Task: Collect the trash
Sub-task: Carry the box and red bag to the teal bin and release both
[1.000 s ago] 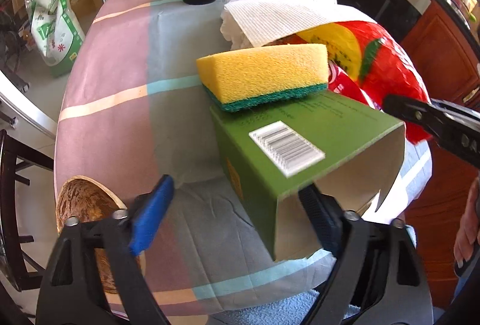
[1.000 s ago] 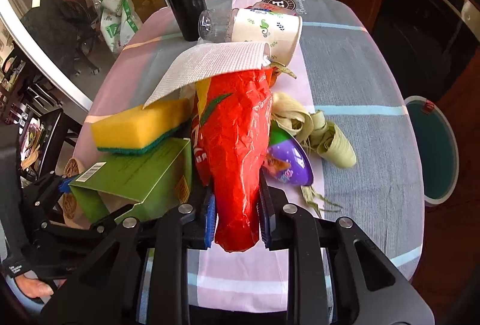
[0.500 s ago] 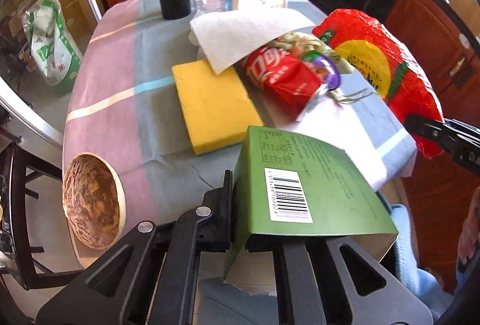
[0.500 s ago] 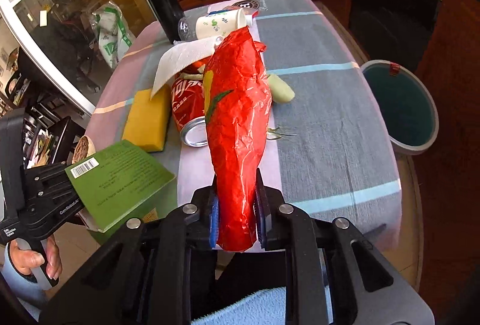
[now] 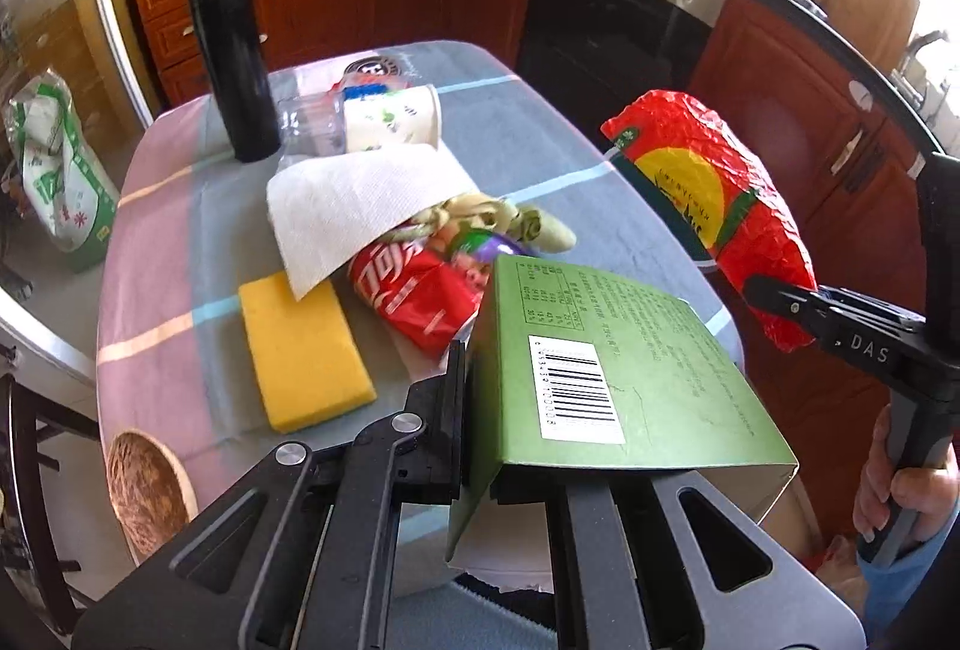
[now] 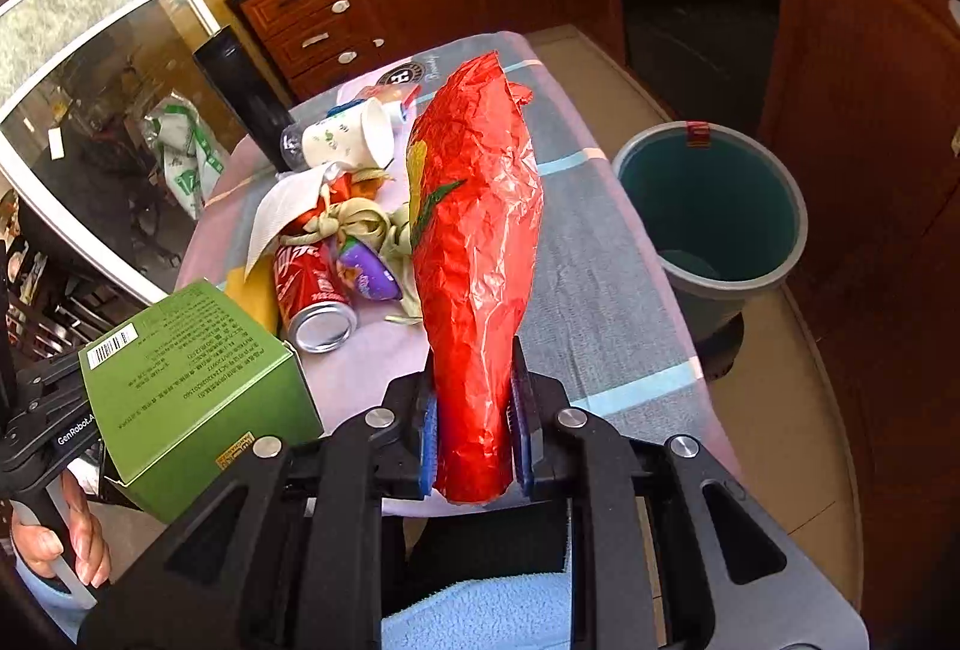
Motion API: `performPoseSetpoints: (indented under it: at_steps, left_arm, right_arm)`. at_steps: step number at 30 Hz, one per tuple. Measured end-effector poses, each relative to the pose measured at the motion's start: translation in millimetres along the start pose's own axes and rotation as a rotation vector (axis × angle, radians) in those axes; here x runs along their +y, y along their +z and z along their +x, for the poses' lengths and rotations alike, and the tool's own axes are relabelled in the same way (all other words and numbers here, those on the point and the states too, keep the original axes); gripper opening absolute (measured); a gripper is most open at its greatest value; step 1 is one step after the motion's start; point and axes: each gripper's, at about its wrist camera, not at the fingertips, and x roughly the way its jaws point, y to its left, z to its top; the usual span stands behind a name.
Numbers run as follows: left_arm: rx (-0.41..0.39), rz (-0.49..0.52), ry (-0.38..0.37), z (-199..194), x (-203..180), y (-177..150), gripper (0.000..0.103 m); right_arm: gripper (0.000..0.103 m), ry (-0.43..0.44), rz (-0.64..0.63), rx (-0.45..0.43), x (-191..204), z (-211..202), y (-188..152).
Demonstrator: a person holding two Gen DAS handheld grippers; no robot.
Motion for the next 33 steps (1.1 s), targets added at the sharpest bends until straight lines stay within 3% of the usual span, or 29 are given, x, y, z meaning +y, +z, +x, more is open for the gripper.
performPoseSetpoints:
  at_steps: [8, 18, 24, 33]
  left_arm:
    - [0.025, 0.126, -0.037, 44.4, -64.8, 61.9, 0.006]
    - [0.121, 0.243, -0.067, 136.7, -152.4, 136.4, 0.006]
    - [0.188, 0.291, -0.074, 197.6, -190.3, 163.9, 0.007]
    - [0.268, 0.341, -0.079, 269.6, -222.9, 184.6, 0.011]
  right_arm:
    - [0.018, -0.089, 0.172, -0.015, -89.6, 3.2, 22.1]
    - [0.018, -0.141, 0.291, 0.077, -180.4, 40.7, 33.7]
    - [0.019, -0.152, 0.345, 0.141, -214.0, 66.4, 38.4]
    - [0.019, -0.164, 0.351, 0.204, -228.6, 96.2, 56.3]
